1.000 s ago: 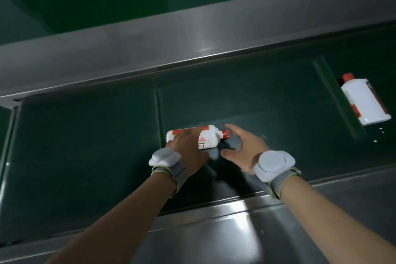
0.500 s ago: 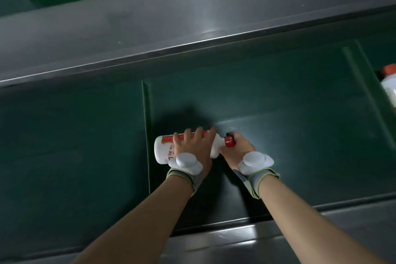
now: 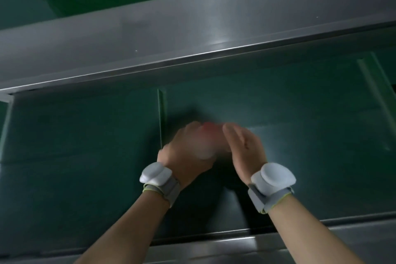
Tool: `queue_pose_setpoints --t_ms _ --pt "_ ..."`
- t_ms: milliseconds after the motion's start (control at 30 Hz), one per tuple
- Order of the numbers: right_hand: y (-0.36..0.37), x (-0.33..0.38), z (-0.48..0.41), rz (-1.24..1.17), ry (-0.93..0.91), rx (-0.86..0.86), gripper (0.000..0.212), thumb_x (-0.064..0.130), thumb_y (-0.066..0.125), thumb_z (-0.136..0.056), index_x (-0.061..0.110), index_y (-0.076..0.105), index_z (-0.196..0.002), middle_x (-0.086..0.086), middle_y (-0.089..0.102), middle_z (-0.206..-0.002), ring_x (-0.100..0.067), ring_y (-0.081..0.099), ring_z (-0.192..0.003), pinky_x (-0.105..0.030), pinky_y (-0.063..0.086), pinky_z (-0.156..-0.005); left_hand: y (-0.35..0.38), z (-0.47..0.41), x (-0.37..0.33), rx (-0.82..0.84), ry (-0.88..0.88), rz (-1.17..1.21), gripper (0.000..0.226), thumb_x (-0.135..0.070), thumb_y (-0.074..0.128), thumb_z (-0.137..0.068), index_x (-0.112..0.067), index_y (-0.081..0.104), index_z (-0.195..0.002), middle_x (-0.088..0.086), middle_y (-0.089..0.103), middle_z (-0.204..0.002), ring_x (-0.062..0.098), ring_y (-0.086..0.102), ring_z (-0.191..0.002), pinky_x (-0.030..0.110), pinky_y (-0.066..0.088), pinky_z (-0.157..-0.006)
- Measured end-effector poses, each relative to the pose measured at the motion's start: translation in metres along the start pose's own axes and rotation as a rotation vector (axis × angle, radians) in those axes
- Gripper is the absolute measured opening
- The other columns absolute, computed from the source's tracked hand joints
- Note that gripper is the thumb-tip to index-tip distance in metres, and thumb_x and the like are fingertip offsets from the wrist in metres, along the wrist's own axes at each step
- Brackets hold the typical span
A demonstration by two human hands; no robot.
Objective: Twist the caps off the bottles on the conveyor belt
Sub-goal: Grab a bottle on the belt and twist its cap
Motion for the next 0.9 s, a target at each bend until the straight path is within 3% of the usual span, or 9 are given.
queue_pose_setpoints --t_ms 67,167,267,333,433,500,633,800,900 --pt "0.012 0.002 0.002 0.042 0.019 0.258 0.042 0.032 0.050 -0.082 0.030 0.061 -0.122 0.009 0.065 -0.118 -0.009 0.058 -0.111 -0.037 0.046 -0.096 -0.012 0.004 0.006 -0.027 -0.090 0.192 0.071 -0.060 0.076 -0.053 -0.048 0.043 -0.115 -0.019 0.064 -0.101 0.011 0.064 -0.086 0.037 0.054 -0.073" --pt "0.024 0.001 0.008 0.063 0.053 0.453 0.068 0.023 0.055 -0.071 0.038 0.042 -0.137 0.006 0.058 -0.130 -0.010 0.055 -0.118 -0.039 0.044 -0.102 -0.020 0.009 0.010 -0.037 -0.071 0.331 0.069 -0.058 0.079 -0.051 -0.048 0.046 -0.110 -0.020 0.063 -0.100 0.003 0.062 -0.091 0.036 0.055 -0.077" --pt "0.026 -0.003 0.005 0.043 0.058 0.523 0.084 0.028 0.063 -0.062 0.051 0.032 -0.137 0.013 0.056 -0.130 -0.002 0.057 -0.113 -0.025 0.048 -0.093 -0.022 0.014 0.014 -0.016 -0.037 0.368 0.070 -0.055 0.081 -0.050 -0.052 0.046 -0.111 -0.024 0.060 -0.104 -0.003 0.059 -0.096 0.023 0.050 -0.079" --pt "0.028 -0.009 0.004 0.207 0.036 0.572 0.090 0.041 0.066 -0.056 0.059 0.027 -0.135 0.023 0.059 -0.121 0.005 0.058 -0.106 -0.012 0.047 -0.082 -0.025 0.014 0.019 -0.030 -0.036 0.367 0.067 -0.051 0.081 -0.052 -0.054 0.045 -0.108 -0.027 0.058 -0.105 -0.006 0.057 -0.095 0.018 0.048 -0.076" --pt "0.041 -0.019 0.005 0.445 0.000 0.496 0.086 0.053 0.068 -0.056 0.071 0.019 -0.124 0.038 0.061 -0.096 0.009 0.061 -0.085 -0.014 0.050 -0.072 -0.028 0.008 0.021 -0.045 -0.042 0.349 0.067 -0.048 0.082 -0.052 -0.055 0.044 -0.106 -0.025 0.057 -0.105 -0.005 0.056 -0.094 0.023 0.050 -0.074" --pt "0.050 -0.024 0.003 0.365 -0.027 0.395 0.080 0.059 0.074 -0.057 0.071 0.024 -0.119 0.046 0.056 -0.092 0.018 0.057 -0.082 -0.005 0.045 -0.068 -0.027 0.004 0.021 -0.052 -0.018 0.348 0.067 -0.047 0.082 -0.053 -0.056 0.042 -0.107 -0.024 0.054 -0.108 -0.005 0.054 -0.096 0.025 0.050 -0.076" --pt "0.067 -0.031 -0.008 0.267 -0.055 0.218 0.076 0.062 0.073 -0.057 0.056 0.036 -0.124 0.024 0.064 -0.098 0.001 0.062 -0.090 -0.032 0.054 -0.074 -0.024 -0.003 0.018 -0.072 0.024 0.324 0.060 -0.044 0.080 -0.058 -0.055 0.044 -0.105 -0.022 0.049 -0.110 -0.004 0.053 -0.098 0.026 0.049 -0.075" --pt "0.073 -0.025 -0.019 0.302 -0.077 0.148 0.072 0.060 0.074 -0.060 0.056 0.034 -0.119 0.014 0.067 -0.097 -0.011 0.066 -0.082 -0.041 0.056 -0.068 -0.034 -0.021 0.024 -0.131 0.012 0.287 0.031 -0.036 0.075 -0.074 -0.042 0.055 -0.096 -0.013 0.055 -0.107 0.007 0.052 -0.089 0.015 0.038 -0.071" --pt "0.077 -0.021 -0.023 0.299 -0.042 0.182 0.070 0.055 0.074 -0.062 0.054 0.033 -0.119 0.012 0.067 -0.093 -0.015 0.065 -0.082 -0.042 0.056 -0.070 -0.035 -0.025 0.026 -0.114 -0.048 0.314 0.038 -0.034 0.076 -0.075 -0.039 0.060 -0.109 -0.012 0.058 -0.112 0.008 0.053 -0.096 0.012 0.038 -0.075"
Point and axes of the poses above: each hand's wrist, its own z-axis away from the middle knuckle, its own y-axis out of the palm, x = y × z, the point moved 3 cm from there along -z, towards the middle knuckle
